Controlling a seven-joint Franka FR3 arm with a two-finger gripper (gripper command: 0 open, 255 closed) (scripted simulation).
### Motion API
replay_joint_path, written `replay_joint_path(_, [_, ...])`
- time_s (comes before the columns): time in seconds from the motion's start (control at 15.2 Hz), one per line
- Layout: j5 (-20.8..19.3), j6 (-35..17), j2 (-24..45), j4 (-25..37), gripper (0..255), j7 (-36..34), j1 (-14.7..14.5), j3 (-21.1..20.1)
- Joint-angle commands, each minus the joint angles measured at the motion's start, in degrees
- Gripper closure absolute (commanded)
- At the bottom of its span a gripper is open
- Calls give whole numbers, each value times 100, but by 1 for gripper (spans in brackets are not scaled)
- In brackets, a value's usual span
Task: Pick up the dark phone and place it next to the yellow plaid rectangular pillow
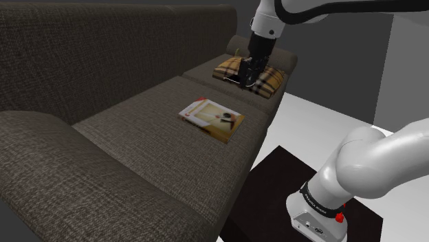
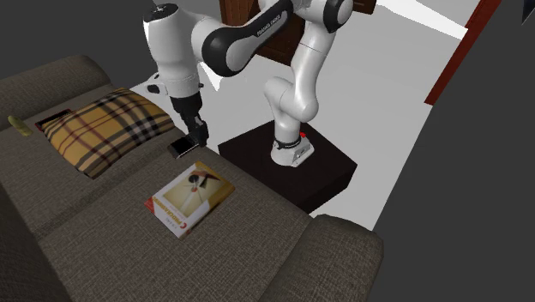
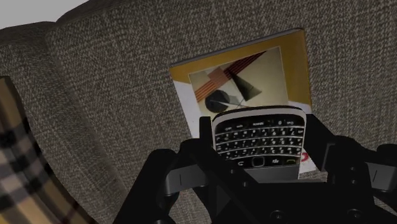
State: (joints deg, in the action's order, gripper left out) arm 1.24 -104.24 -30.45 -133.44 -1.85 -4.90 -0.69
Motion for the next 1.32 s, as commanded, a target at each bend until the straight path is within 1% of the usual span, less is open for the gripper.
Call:
replay_joint_path(0.0, [-104,-55,188,129,255,275,107,210])
replay_joint_path(0.33, [-289,-116,656,537,255,936,349,713])
replay_joint_path(0.59, [-359,-146,1122,977,255,1466,514,1098])
replay_joint_path(1.06, [-263,-115,2123,2000,255,2415,786,1714])
replay_joint_path(1.12, [-243,-106,2210,2092,255,2490,810,1756])
replay_joint_path(1.25, [-241,-260,2221,1949,255,2494,814,1759])
